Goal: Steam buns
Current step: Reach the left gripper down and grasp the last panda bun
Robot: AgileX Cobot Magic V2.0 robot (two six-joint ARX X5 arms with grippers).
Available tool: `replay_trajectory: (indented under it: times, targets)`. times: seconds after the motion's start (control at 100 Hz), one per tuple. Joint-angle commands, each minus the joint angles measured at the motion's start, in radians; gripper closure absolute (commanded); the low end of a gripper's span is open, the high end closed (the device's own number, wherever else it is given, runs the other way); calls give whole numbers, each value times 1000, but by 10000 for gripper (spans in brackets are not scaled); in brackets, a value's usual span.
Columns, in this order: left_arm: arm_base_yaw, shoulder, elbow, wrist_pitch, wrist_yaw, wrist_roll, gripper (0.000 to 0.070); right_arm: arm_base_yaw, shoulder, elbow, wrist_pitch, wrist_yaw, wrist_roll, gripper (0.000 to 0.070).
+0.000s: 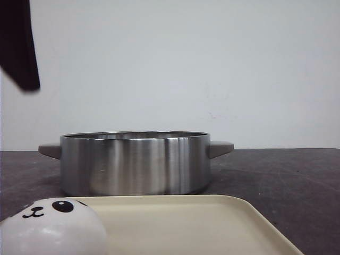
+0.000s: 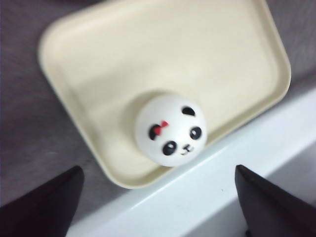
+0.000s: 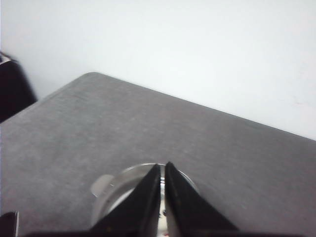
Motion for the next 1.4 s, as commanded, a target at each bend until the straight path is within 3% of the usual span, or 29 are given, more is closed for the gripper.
replay_trajectory:
  times: [0.0,0.21,0.61,0.66,0.84,0.93,1.14,1.39]
  targets:
    - [-37,43,12,34,3,-25,106,11,17,16,-18,7,-11,694]
    - [-119,199,12,122,3,-47,106,11,16,16,-75,6,-10,694]
    - [-129,414,12,190,-5,-45,120,11,14,16,-83,6,-7,694]
    - [-129,424,12,190,-5,-45,169,11,14,16,-88,6,-7,694]
    - [-129,431,12,190,-5,-32,469,11,14,16,-100,6,-7,694]
    - [-129,431,12,189,-5,-2,700,11,14,16,-100,6,-7,694]
    - [-130,419,15,183,-4,36,694,11,14,16,-101,6,-7,694]
    - [-128,240,151,146,-4,38,694,11,14,16,-102,6,-11,694]
